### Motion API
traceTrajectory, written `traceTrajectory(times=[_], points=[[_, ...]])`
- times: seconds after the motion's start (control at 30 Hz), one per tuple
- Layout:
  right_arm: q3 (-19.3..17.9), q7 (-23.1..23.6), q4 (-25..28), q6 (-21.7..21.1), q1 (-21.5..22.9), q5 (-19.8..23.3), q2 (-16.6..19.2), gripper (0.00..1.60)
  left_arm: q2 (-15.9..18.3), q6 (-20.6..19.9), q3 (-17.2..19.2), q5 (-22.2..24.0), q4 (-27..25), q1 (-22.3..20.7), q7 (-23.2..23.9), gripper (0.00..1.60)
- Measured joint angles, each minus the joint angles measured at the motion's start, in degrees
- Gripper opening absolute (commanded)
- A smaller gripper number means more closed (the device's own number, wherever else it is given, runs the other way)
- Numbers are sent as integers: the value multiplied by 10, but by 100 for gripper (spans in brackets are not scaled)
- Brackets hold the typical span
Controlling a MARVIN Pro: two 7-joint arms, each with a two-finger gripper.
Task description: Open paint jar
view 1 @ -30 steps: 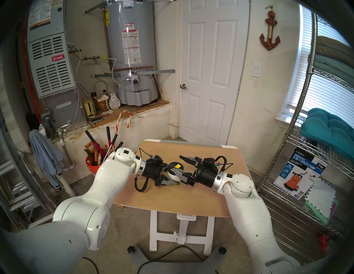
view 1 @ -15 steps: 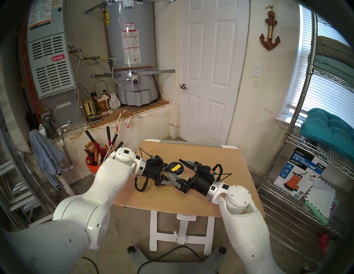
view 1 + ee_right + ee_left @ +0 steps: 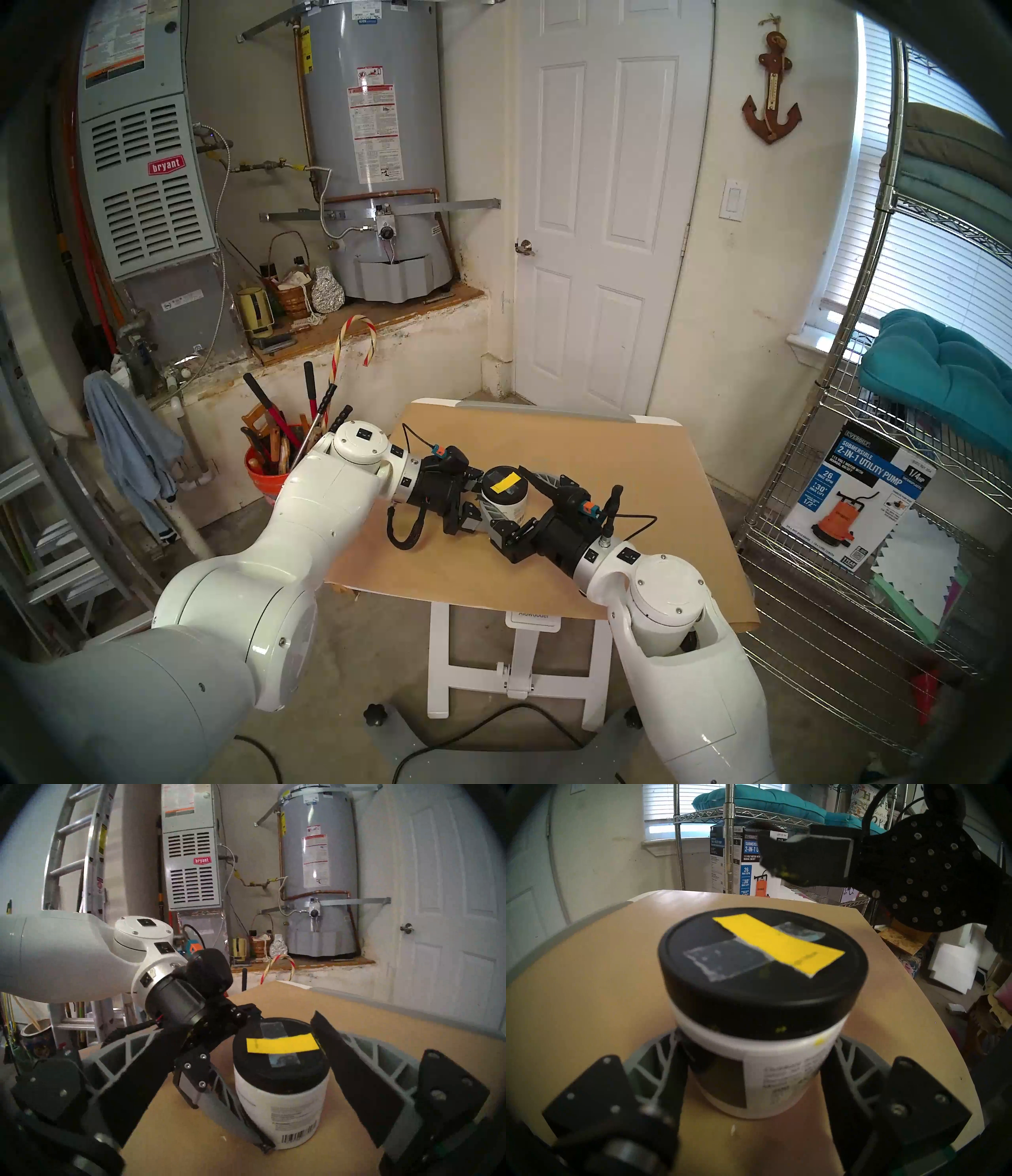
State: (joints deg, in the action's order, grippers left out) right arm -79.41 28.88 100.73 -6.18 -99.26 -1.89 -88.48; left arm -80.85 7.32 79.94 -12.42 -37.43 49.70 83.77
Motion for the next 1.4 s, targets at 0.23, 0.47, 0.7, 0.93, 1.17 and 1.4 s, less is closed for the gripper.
traceTrajectory(times=[0.23, 0.47, 0.7, 0.93, 1.17, 1.4], points=[[12, -35, -6, -3, 0, -9, 0, 160, 0, 1, 0, 0, 2, -1, 1, 0], [15, -43, -20, 1, 8, -3, -1, 160, -1, 1, 0, 0, 3, -1, 1, 0], [15, -48, -40, 6, 23, 3, -4, 160, -1, 1, 1, 0, 1, 0, 2, 0], [16, -52, -63, 11, 41, 4, -7, 160, -1, -1, 1, 0, -5, 4, 1, 0], [16, -55, -80, 11, 50, 4, -7, 160, -1, -4, 2, 0, -9, 7, 2, 0], [17, -54, -91, 12, 60, 4, -7, 160, -1, -5, 2, 0, -10, 7, 3, 0]])
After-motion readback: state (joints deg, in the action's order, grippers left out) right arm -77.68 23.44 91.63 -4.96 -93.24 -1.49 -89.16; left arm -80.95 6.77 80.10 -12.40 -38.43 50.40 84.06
